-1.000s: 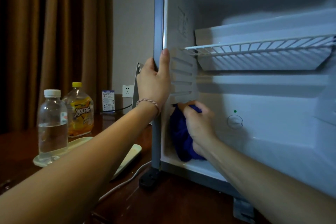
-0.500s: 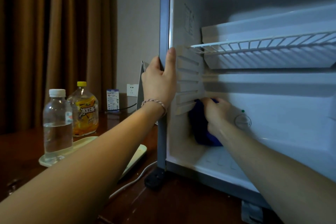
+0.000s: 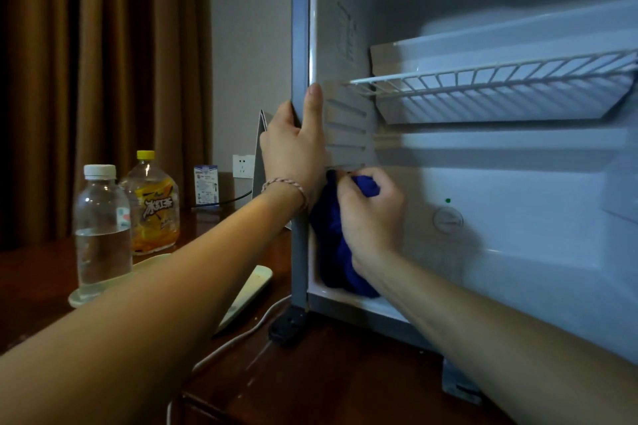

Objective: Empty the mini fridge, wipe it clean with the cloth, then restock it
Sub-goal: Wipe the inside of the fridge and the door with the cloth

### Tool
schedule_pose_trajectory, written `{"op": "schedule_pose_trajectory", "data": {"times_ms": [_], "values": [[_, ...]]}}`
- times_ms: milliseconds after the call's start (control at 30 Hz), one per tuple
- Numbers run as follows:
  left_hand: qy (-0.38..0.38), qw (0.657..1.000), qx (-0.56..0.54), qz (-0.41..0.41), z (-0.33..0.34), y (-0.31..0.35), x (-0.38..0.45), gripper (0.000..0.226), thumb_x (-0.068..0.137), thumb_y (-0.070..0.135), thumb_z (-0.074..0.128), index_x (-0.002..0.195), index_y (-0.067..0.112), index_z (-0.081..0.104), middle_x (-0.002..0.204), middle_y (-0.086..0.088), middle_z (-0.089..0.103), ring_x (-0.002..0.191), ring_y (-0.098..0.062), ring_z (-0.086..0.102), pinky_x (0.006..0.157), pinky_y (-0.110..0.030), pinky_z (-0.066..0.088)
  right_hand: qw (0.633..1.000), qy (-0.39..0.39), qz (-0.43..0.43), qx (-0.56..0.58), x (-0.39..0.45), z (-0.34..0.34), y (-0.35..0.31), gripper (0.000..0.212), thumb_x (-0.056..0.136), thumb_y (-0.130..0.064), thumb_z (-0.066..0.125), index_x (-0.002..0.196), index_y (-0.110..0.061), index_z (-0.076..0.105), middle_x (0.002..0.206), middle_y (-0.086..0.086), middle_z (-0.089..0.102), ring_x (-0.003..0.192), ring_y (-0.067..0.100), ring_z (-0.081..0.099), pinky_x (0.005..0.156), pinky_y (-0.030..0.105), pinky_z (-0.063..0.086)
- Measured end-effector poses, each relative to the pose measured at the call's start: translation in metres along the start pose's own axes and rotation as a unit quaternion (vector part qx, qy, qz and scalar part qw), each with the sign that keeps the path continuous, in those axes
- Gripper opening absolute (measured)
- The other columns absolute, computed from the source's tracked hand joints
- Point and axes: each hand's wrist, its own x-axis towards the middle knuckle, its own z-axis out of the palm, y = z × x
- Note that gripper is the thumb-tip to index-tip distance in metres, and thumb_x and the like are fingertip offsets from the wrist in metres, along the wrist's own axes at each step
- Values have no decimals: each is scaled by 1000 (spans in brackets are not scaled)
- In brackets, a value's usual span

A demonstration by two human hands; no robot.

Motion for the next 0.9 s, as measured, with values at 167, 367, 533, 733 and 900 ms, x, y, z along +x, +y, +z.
{"op": "schedule_pose_trajectory", "data": {"times_ms": [167, 367, 533, 733, 900], "values": [[0, 1000, -1, -5, 0, 1, 0, 49, 100, 48, 49, 64, 18, 35, 56, 7, 37, 42, 2, 39, 45, -9, 33, 998, 36, 0, -42, 21, 6, 10, 14, 68, -39, 58, 72, -26, 59, 88, 15, 61, 60, 21, 50, 53, 34, 43], [6, 1000, 18, -1, 2, -4, 1, 50, 99, 52, 47, 65, 18, 35, 58, 5, 35, 44, 0, 37, 47, -10, 34, 995, 71, 32, -56, 60, 6, 29, 10, 68, -39, 61, 62, -31, 60, 65, -2, 59, 66, 23, 57, 66, 48, 55], [2, 1000, 16, -1, 3, -6, 3, 48, 99, 53, 46, 67, 17, 37, 58, 5, 38, 44, 2, 38, 46, -9, 34, 990, 92, 67, -80, 88, 2, 44, 22, 78, -39, 65, 66, -23, 56, 83, 7, 69, 83, 30, 66, 76, 35, 52], [1, 1000, 22, -3, 2, -5, 1, 49, 99, 53, 46, 67, 17, 37, 58, 4, 37, 45, 0, 39, 47, -11, 35, 987, 105, 102, -66, 79, -2, 36, 22, 86, -28, 67, 68, -20, 59, 68, -6, 61, 71, 20, 58, 65, 25, 38], [-1, 1000, 24, -6, 1, -5, 3, 50, 98, 56, 45, 68, 17, 38, 59, 4, 38, 45, -1, 37, 46, -12, 34, 997, 66, 25, -43, 42, 5, 20, 20, 76, -29, 64, 67, -12, 61, 59, 0, 62, 64, 25, 61, 60, 41, 51]]}}
